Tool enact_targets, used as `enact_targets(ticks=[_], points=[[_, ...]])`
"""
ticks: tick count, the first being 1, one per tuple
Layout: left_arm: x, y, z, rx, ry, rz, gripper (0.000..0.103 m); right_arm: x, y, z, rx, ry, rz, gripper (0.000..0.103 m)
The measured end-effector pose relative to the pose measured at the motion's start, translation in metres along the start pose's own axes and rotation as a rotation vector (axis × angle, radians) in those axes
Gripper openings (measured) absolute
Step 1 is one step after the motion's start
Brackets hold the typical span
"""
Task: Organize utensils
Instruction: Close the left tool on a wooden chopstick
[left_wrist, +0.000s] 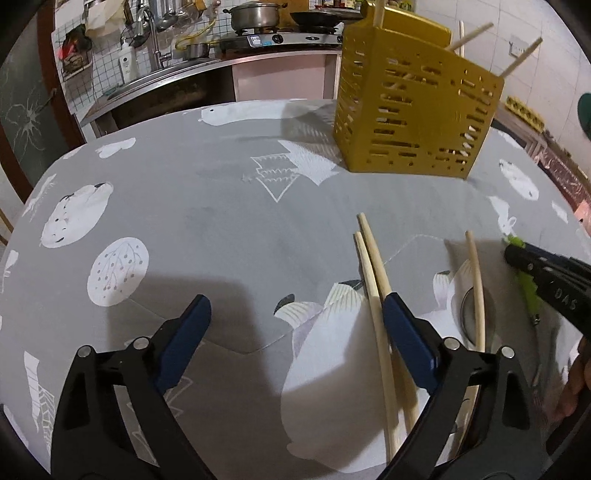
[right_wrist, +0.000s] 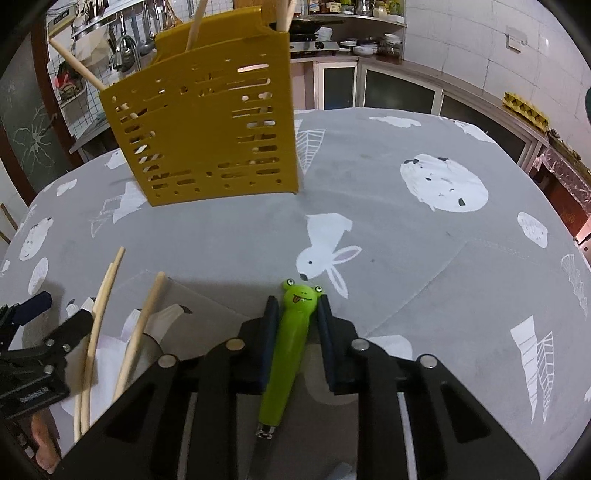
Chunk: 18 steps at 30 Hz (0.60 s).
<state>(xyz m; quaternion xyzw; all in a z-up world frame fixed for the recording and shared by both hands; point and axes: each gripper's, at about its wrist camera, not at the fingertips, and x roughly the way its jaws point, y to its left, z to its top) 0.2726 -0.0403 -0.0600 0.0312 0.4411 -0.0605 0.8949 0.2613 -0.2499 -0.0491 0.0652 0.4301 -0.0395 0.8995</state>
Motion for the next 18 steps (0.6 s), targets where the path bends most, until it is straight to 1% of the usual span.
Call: enact_targets(ticks=[6,8,9,11,12,14,15,17,18], points=[[0.002,-0.004,0.001,0.021,0.01,-0.002,0.088,-0.001,0.002,-0.004,-0.014,-0.018,-0.011,0.022],[0.006,-0.011,0.003,0.035,0.018,0.012,0.081,-0.001,0.003,-0.005,-0.017,-0.021,-0.017,0.022],[0.007,-0.013,0.004,0.038,0.017,0.016,0.08,-0.001,0.003,-0.005,-0.019,-0.022,-0.017,0.022],[0.01,-0.018,0.01,0.032,0.026,0.01,0.072,-0.001,0.002,-0.005,-0.014,-0.021,-0.01,0.022],[0.012,-0.02,0.013,0.028,0.028,0.007,0.07,-0.001,0.001,-0.005,-0.011,-0.02,-0.007,0.022],[0.015,-0.024,0.019,0.018,0.036,-0.004,0.059,-0.001,0.001,-0.004,-0.011,-0.019,-0.006,0.022],[0.016,-0.025,0.021,0.014,0.037,-0.004,0.057,0.0,0.001,-0.004,-0.013,-0.019,-0.009,0.022],[0.018,-0.029,0.024,0.004,0.042,-0.005,0.047,0.0,0.002,-0.003,-0.013,-0.016,-0.011,0.022],[0.019,-0.031,0.027,-0.001,0.045,-0.008,0.044,0.001,0.002,-0.002,-0.011,-0.014,-0.01,0.022]])
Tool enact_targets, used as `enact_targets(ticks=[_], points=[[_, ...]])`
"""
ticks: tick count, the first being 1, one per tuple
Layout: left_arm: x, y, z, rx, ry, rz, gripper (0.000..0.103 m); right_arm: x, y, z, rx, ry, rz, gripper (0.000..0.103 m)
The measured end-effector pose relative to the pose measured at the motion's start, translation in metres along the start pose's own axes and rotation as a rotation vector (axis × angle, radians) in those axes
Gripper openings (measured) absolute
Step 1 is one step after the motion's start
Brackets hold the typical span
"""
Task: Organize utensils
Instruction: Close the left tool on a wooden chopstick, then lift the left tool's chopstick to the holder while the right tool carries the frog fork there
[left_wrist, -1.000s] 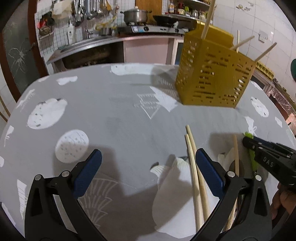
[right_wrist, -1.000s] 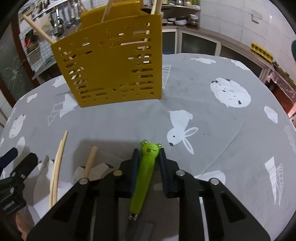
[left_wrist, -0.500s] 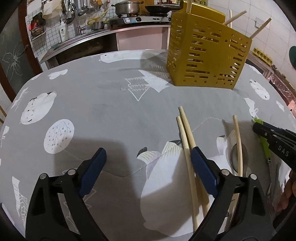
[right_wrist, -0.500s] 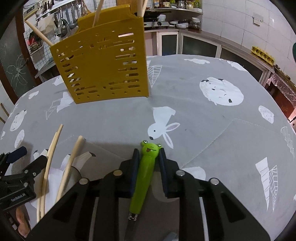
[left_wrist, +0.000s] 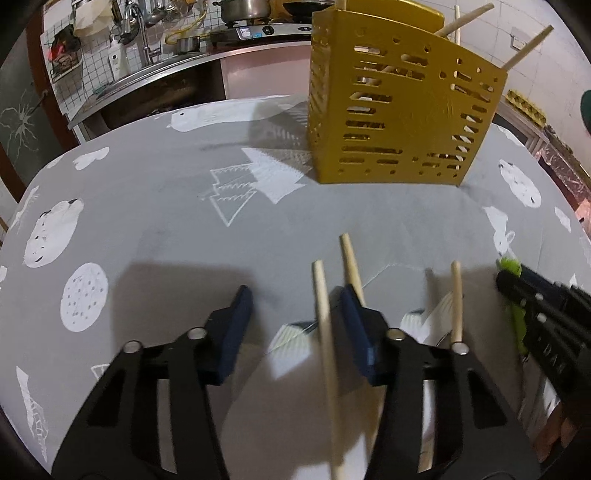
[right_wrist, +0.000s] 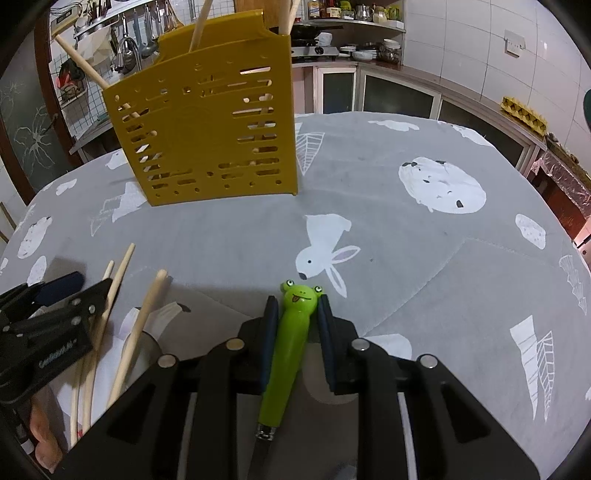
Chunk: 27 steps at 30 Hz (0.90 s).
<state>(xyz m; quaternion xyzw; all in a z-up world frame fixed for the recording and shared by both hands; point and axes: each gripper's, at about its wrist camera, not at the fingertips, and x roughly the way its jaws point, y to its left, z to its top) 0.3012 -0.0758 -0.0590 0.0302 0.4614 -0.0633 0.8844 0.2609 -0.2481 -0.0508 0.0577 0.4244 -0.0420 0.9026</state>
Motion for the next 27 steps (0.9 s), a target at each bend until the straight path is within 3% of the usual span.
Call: enact_targets(ticks=[8,18,27], points=[[0.004,0.001,0.011,-0.043,0.036,-0.042,0.005,0.003,-0.001,0.005,0.011,0.011,0.016,0.021],[-0.01,0.015,0.01,-0.075,0.004,-0.085,0.004,-0.014,-0.002,0.007,0.023,-0.036,0.053,0.02],[-0.062,0.028,0.007,-0.069,-0.16,-0.075,0.004,-0.049,-0.002,0.011,0.023,-0.152,0.066,0.02]])
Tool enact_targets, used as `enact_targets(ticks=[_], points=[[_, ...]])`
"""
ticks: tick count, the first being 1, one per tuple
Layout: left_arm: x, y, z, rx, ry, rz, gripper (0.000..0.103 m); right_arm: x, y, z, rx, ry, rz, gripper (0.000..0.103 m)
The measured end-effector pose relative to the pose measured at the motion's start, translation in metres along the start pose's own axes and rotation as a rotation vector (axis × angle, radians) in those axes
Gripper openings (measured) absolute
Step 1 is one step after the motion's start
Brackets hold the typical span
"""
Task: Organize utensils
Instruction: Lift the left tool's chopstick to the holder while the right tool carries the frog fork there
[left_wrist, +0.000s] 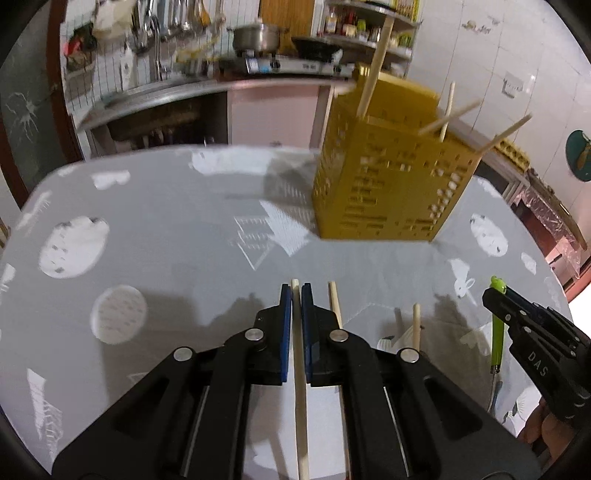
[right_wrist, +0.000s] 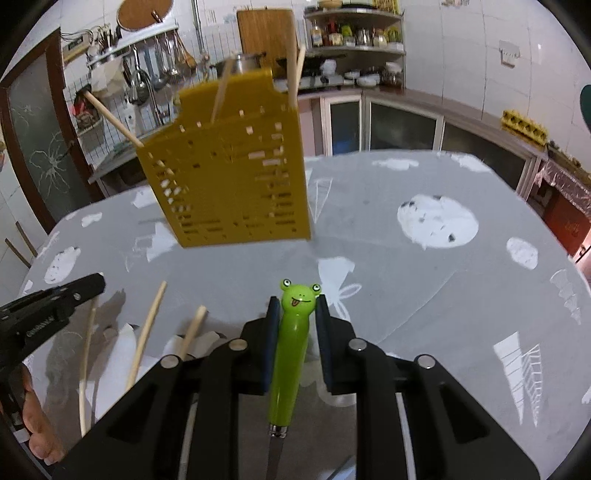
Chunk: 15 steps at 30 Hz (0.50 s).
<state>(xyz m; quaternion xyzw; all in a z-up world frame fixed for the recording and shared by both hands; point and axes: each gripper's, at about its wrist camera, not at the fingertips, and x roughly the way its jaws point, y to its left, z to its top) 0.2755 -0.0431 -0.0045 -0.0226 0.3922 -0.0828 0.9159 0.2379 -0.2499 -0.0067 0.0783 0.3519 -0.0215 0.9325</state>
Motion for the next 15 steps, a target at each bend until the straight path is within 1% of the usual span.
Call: enact_targets(ticks=[2,8,15], points=[[-0.014,0.001,-0.001,0.01,-0.049,0.015,0.004,-0.009,0.002,0.001,-0.004,-0.03,0.004,0.019],[-0.056,0.008,-0.006,0.028,-0.192,0.035,0.004,-0.049,0.006,-0.001,-0.039,-0.155,0.0,0.019],[-0.099,0.014,-0.014,0.036,-0.307,0.031,0.004,-0.09,0.007,-0.01,-0.049,-0.28,0.007,0.019]])
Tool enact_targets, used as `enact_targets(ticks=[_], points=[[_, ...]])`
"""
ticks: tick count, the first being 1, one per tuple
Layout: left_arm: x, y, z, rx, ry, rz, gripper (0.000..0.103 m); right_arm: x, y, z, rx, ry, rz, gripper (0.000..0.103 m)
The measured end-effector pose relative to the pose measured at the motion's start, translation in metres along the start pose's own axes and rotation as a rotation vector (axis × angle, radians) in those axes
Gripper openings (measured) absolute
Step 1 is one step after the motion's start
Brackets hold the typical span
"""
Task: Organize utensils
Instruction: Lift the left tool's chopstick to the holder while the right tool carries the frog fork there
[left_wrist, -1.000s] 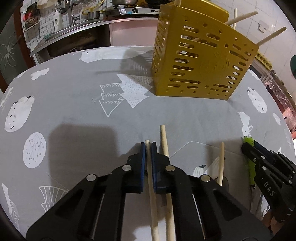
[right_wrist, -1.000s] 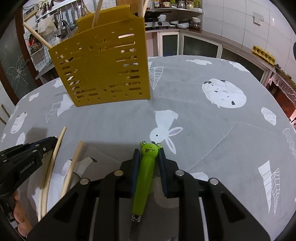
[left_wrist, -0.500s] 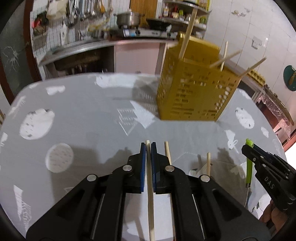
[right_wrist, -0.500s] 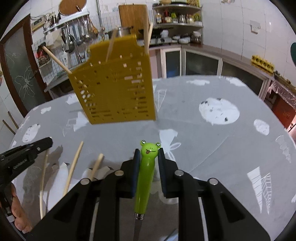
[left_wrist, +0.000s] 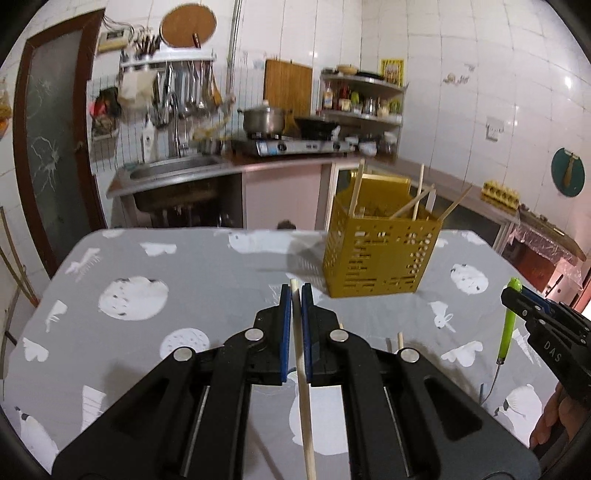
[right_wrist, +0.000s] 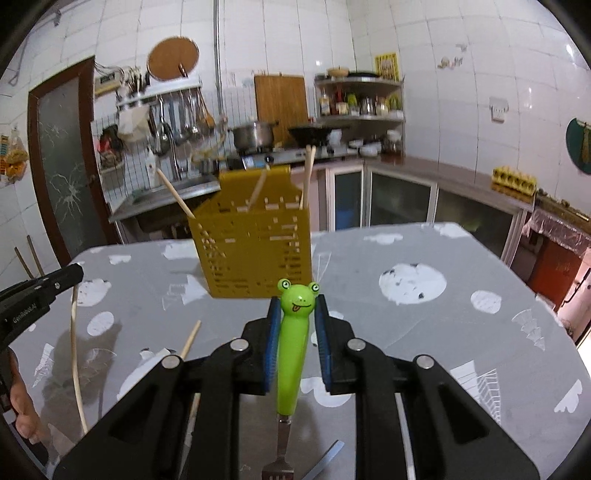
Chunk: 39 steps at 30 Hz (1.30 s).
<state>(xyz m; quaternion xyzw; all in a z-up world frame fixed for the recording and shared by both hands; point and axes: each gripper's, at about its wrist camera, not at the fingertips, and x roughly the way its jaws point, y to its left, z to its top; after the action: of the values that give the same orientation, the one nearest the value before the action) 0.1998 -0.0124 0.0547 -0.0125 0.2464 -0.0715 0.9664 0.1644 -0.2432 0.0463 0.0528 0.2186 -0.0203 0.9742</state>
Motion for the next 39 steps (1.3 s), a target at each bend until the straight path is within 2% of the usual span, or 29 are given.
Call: enact_targets(ticks=[8,19,25,39], points=[[-0.034,0.003,-0.013,0.002,-0.101,0.021,0.004,-0.034,0.001,-0.011,-0.007,-0.097,0.007,0.019],[-0.058,0.007,-0.013,-0.001,-0.144,-0.009,0.004,-0.06,0.003,-0.008,-0.01,-0.175,0.024,0.019],[-0.062,0.001,-0.002,0.045,-0.194,-0.003,0.004,-0.053,0.002,0.007,-0.015,-0.201,0.033,0.019],[-0.039,0.0,0.047,0.02,-0.255,-0.037,0.004,-0.022,0.0,0.042,-0.029,-0.217,0.026,0.019]])
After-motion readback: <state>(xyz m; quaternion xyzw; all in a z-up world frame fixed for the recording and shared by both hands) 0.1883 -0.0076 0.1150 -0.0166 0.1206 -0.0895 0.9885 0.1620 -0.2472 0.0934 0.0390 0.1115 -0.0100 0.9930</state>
